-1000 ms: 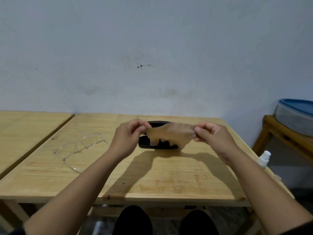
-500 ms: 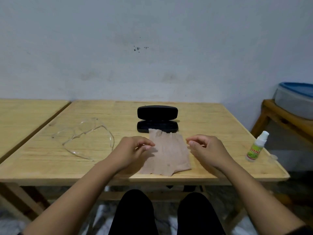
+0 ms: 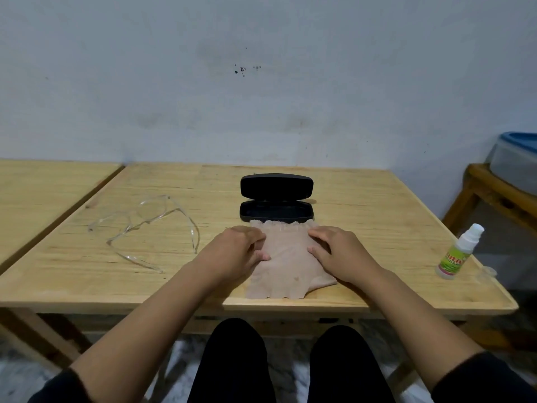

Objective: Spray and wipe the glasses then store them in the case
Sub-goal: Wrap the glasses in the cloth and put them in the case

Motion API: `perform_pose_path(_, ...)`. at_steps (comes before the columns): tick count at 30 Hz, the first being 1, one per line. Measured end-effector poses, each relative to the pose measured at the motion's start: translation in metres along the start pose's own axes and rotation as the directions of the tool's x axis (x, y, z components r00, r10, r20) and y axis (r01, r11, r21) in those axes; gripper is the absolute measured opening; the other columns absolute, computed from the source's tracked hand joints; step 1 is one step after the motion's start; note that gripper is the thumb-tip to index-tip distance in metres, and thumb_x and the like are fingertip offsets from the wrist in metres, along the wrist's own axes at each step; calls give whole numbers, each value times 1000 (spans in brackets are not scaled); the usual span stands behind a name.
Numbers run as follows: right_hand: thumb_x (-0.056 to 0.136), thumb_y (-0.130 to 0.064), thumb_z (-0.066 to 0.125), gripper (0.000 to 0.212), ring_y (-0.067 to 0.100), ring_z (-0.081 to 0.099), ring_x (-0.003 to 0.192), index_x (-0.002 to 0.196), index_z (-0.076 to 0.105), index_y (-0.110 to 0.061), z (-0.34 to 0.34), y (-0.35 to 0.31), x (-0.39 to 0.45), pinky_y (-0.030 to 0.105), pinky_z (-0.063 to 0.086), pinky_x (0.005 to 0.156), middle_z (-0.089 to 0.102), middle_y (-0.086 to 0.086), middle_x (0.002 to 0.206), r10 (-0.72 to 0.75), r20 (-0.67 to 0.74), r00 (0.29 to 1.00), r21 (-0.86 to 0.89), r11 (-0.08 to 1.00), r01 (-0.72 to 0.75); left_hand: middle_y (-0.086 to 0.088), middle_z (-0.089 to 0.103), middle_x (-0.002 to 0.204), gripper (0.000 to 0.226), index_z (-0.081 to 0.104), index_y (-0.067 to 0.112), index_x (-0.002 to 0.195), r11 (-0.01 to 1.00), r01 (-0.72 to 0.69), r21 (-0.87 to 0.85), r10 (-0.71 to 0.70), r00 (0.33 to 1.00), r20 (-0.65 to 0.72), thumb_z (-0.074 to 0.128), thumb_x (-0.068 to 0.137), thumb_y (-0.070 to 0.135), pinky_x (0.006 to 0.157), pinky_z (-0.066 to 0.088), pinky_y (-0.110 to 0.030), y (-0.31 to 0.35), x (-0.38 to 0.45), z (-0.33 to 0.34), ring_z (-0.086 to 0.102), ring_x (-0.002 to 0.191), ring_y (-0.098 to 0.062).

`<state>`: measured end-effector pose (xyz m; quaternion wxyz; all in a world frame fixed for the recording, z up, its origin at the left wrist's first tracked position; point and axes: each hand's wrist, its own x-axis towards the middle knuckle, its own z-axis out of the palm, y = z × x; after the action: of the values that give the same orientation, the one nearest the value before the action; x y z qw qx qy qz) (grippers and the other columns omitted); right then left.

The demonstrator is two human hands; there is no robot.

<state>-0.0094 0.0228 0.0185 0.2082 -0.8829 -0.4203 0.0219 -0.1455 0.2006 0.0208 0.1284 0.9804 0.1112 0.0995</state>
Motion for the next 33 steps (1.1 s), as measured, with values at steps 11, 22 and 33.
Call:
perform_pose_path(11, 77, -33, 73, 31, 4, 57, 100, 107, 71, -25, -17, 16, -53, 16, 43, 89, 67, -9, 105, -124, 25, 992, 176, 977, 118, -2, 63, 123, 66, 61, 15, 117, 989, -58, -132, 61, 998, 17, 56, 73, 64, 94, 38, -22, 5, -44, 0, 56, 115, -17)
perform_pose_path(22, 72, -33, 76, 13, 5, 62, 84, 71, 74, -20, -39, 16, -79, 21, 50, 79, 68, -8, 83, -159, 102, 982, 240, 962, 131, -7, 65, 111, 86, 60, 7, 106, 998, -55, -37, 58, 994, 90, 35, 62, 76, 88, 45, -33, 7, -48, -8, 59, 103, -25)
perform_pose_path(33, 89, -40, 57, 54, 22, 43, 129, 134, 47, -10, -7, -14, -37, 30, 32, 105, 48, 6, 141, -41, 108, 993, -18, 999, 43, -8, 55, 130, 84, 51, 10, 124, 997, 12, 71, -26, 981, 193, 42, 71, 75, 94, 43, -36, 7, -31, -11, 53, 112, -27)
